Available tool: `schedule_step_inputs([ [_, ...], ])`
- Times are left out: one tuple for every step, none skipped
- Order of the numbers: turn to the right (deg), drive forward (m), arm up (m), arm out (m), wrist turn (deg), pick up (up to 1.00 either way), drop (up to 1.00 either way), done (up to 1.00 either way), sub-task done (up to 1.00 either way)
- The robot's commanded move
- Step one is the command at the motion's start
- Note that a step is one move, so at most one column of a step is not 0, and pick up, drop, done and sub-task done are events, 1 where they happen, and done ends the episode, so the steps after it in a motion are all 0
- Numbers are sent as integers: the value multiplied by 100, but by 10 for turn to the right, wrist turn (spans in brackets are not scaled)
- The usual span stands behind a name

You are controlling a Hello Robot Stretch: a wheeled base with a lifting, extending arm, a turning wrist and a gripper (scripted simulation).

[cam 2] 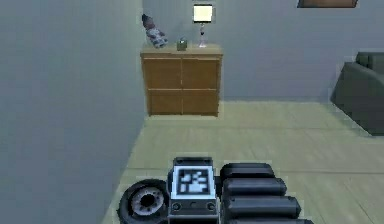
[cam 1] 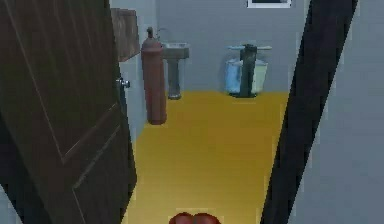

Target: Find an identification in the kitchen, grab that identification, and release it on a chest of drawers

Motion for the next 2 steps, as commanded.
schedule_step_inputs([
  [0,40,0,0,0,0,0,0,0],
  [-120,0,0,0,0,0,0,0,0],
])
